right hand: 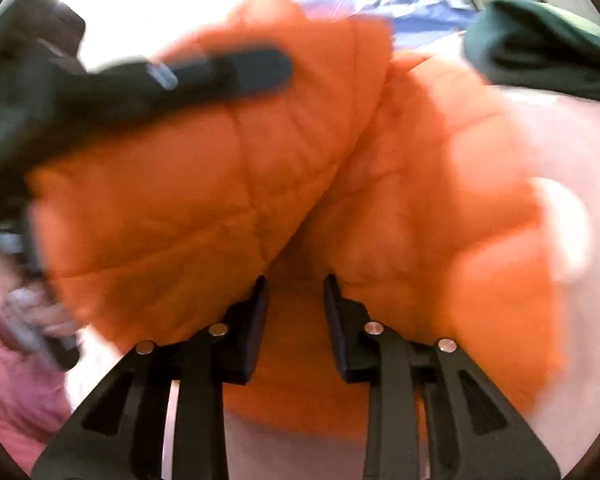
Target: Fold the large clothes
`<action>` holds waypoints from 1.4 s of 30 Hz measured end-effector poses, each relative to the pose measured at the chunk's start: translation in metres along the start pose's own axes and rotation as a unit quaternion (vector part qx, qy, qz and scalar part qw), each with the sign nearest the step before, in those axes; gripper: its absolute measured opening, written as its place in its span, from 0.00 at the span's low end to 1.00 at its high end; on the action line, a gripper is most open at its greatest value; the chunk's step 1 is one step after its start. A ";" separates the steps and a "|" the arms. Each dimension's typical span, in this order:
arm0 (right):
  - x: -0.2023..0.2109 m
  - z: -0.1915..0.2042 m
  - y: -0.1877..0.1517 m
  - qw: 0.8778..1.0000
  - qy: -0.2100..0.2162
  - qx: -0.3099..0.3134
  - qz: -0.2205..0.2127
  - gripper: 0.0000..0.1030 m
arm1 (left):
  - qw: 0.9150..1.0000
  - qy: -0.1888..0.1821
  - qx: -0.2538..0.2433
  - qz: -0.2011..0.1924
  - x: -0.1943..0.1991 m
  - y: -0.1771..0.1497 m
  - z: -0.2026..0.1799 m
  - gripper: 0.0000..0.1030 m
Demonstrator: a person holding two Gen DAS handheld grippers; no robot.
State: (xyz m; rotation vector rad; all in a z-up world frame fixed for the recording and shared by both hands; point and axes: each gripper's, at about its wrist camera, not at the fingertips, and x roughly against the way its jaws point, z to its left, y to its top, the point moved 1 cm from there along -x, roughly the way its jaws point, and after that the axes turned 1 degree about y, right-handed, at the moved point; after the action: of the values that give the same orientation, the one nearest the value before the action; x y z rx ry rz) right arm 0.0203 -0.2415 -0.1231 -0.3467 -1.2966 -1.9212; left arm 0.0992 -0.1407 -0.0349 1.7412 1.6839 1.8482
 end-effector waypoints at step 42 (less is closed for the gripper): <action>0.070 -0.078 -0.050 0.975 -0.019 -0.210 -0.071 0.11 | 0.999 -0.020 0.009 -0.030 -0.033 0.047 0.025 0.41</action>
State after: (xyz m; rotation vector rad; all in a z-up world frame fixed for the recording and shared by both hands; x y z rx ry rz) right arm -0.0472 -0.3321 -0.1483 -0.5138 -0.9492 -2.3207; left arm 0.1564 -0.1663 -0.0288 1.7033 1.7245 1.7678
